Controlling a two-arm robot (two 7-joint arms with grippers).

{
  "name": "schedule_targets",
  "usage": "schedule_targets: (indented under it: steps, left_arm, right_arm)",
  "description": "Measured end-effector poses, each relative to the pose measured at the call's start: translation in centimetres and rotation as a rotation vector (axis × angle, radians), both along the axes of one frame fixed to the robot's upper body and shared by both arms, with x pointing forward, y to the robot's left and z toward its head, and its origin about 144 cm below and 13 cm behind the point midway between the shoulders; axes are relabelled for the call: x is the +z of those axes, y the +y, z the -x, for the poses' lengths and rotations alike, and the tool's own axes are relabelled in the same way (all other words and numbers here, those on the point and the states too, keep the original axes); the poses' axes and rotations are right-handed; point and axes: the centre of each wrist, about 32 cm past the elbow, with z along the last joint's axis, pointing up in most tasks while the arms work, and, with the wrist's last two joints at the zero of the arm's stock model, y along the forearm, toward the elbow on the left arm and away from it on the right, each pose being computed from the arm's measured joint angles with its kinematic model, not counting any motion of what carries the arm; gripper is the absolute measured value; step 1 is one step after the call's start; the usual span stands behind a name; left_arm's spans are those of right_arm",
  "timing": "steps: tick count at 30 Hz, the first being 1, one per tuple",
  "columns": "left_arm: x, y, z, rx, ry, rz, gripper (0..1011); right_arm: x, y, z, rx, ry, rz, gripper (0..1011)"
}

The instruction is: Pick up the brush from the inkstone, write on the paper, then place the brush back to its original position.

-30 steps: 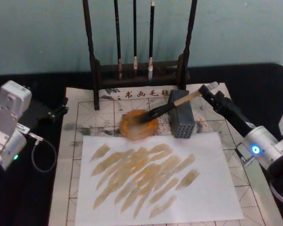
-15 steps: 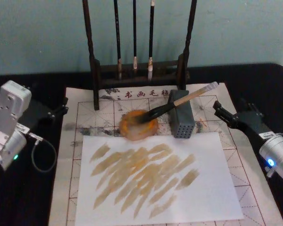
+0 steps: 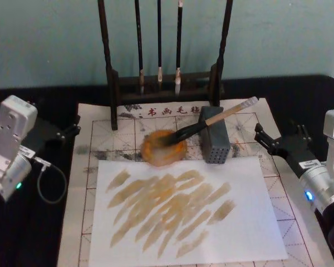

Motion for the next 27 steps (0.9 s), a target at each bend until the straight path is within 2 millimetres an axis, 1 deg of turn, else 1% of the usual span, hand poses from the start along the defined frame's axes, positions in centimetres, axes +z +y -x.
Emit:
schedule_targets:
  steps: [27]
  left_arm:
    - [0.0, 0.0, 0.0, 0.0, 0.0, 0.0, 1001]
  right_arm:
    - [0.11, -0.06, 0.09, 0.009, -0.003, 0.008, 1000]
